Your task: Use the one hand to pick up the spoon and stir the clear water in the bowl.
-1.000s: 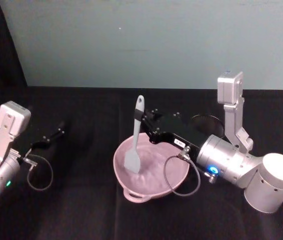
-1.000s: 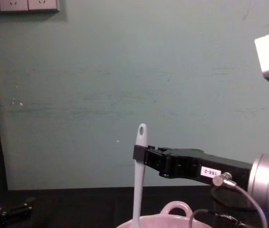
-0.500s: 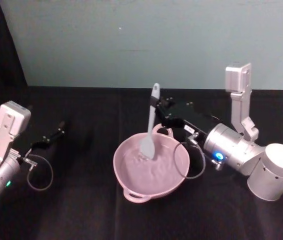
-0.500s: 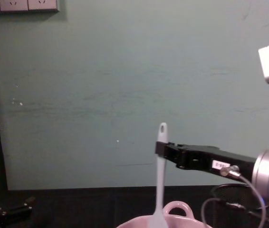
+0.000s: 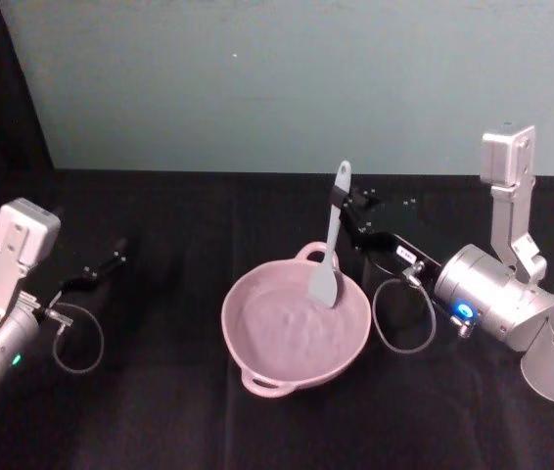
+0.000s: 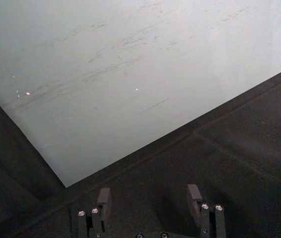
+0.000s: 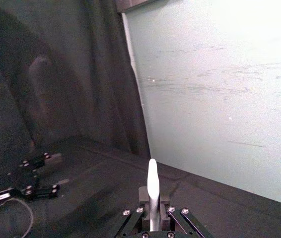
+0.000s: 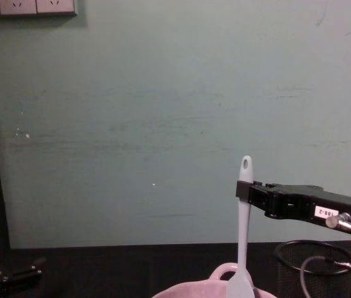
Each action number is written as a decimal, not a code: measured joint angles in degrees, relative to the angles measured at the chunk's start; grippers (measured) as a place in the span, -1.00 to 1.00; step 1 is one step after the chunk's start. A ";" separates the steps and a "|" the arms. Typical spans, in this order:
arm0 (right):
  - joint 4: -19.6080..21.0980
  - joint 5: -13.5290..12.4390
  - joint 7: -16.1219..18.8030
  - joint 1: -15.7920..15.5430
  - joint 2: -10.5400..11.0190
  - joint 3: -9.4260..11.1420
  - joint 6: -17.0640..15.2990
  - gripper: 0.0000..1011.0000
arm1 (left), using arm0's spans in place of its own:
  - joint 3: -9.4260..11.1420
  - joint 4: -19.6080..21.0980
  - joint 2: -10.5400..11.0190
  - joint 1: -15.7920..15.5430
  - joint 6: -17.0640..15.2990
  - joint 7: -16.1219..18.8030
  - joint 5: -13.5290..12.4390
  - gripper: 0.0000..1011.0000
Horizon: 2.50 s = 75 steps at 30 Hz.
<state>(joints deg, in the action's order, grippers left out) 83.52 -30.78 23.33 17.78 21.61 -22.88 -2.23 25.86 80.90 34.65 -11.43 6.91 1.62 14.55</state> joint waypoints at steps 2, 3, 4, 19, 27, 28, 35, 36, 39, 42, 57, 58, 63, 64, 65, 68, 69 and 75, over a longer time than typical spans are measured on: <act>0.84 0.16 0.06 -0.43 0.18 -0.11 -0.18 -0.78 | 0.00 0.00 0.00 0.00 0.00 0.00 0.00 0.99; 1.46 0.24 0.21 -0.82 0.29 -0.28 -0.34 -0.78 | 0.00 0.00 0.00 0.00 0.00 0.00 0.00 0.99; 1.77 0.27 0.33 -1.02 0.34 -0.40 -0.46 -0.78 | 0.00 0.00 0.00 0.00 0.00 0.00 0.00 0.99; 4.31 -0.84 2.58 -2.32 -1.25 -3.45 -1.10 -0.78 | 0.00 0.00 0.00 0.00 0.00 0.00 0.00 0.99; -0.15 -1.59 2.77 0.32 -3.40 -3.94 -0.28 -0.78 | 0.00 0.00 0.00 0.00 0.00 0.00 0.00 0.99; -0.66 -1.59 2.75 0.59 -3.53 -3.94 -0.20 -0.78 | 0.00 0.00 0.00 0.00 0.00 0.00 0.00 0.99; -3.97 -0.81 1.95 2.87 -3.84 -3.04 0.45 -0.78 | 0.00 0.00 0.00 0.00 0.00 0.00 0.00 0.99; -4.17 -0.74 1.85 3.02 -3.76 -2.84 0.49 -0.78 | 0.00 0.00 0.00 0.00 0.00 0.00 0.00 0.99; -4.30 -0.28 1.14 3.19 -2.91 -1.80 0.54 -0.78 | 0.00 0.00 0.00 0.00 0.00 0.00 0.00 0.99; -3.81 -0.14 0.75 2.77 -2.18 -0.94 0.53 -0.78 | 0.00 0.00 0.00 0.00 0.00 0.00 0.00 0.99; 0.83 -0.33 0.77 -1.22 -0.02 0.51 -0.32 -0.78 | 0.00 0.00 0.00 0.00 0.00 0.00 0.00 0.99; 1.41 -0.33 1.08 -1.60 0.06 0.18 -0.46 -0.78 | 0.00 0.00 0.00 0.00 0.00 0.00 0.00 0.99; 3.39 -0.30 2.13 -2.62 0.05 -1.48 -0.82 -0.78 | 0.00 0.00 0.00 0.00 0.00 0.00 0.00 0.99; 3.39 -0.30 2.13 -2.62 0.05 -1.48 -0.82 -0.78 | 0.00 0.00 0.00 0.00 0.00 0.00 0.00 0.99; 3.79 -0.32 2.38 -2.81 -0.08 -1.93 -0.86 -0.78 | 0.00 0.00 0.00 0.00 0.00 0.00 0.00 0.99; 4.41 -0.45 2.74 -2.96 -0.44 -2.76 -0.91 -0.78 | 0.00 0.00 0.00 0.00 0.00 0.00 0.00 0.99; 4.45 -0.50 2.82 -2.95 -0.59 -3.02 -0.91 -0.78 | 0.00 0.00 0.00 0.00 0.00 0.00 -0.01 0.99; 3.00 -1.40 3.34 -1.71 -2.12 -4.02 -0.84 -0.78 | 0.01 0.00 0.00 0.00 0.00 0.00 0.00 0.99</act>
<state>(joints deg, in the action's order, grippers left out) 86.52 -32.18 26.67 16.07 19.49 -26.90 -3.07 25.87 80.90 34.64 -11.43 6.91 1.62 14.55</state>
